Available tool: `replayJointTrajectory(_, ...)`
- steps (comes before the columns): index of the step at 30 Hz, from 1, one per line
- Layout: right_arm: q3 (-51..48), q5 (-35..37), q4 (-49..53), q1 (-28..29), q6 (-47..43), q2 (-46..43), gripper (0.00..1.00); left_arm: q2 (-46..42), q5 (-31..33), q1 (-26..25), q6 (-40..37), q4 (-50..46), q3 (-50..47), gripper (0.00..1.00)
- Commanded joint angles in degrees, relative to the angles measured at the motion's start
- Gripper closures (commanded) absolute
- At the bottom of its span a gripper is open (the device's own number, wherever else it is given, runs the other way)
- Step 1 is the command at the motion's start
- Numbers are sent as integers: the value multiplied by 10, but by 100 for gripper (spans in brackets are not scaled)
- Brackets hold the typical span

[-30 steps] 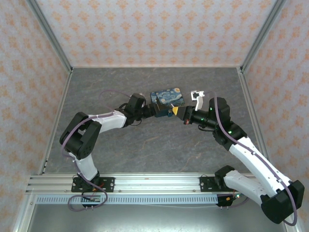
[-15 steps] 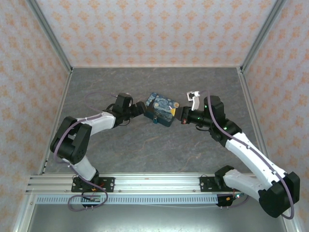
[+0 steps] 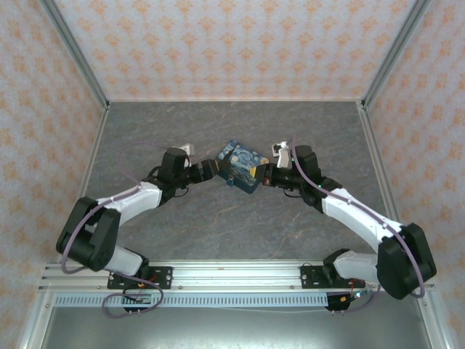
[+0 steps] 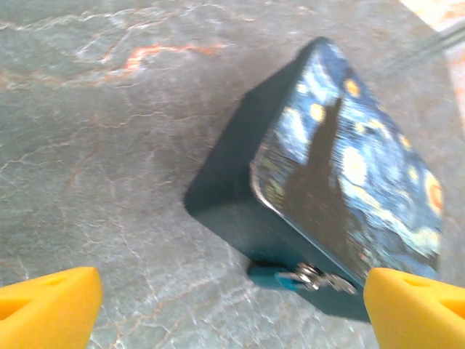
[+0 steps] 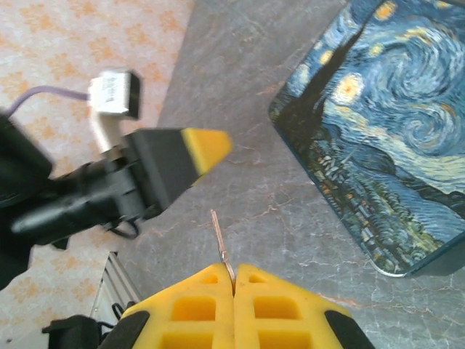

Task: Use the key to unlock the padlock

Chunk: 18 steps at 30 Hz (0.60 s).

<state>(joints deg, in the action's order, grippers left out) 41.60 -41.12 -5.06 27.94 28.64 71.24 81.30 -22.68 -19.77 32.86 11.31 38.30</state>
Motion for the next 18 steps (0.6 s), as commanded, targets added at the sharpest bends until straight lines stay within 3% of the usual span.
replayJointTrajectory(1,8,-5,-50,-9,23,45,100,-32,-72,-2,-70,55,-28,8)
replayJointTrajectory(7,26,-31,-82,-50,46,130,100,-22,-116,-20,-116,85,-52,11)
replayJointTrajectory(18,56,-28,-63,-75,5,191,100,107,-126,-41,-113,192,-28,17)
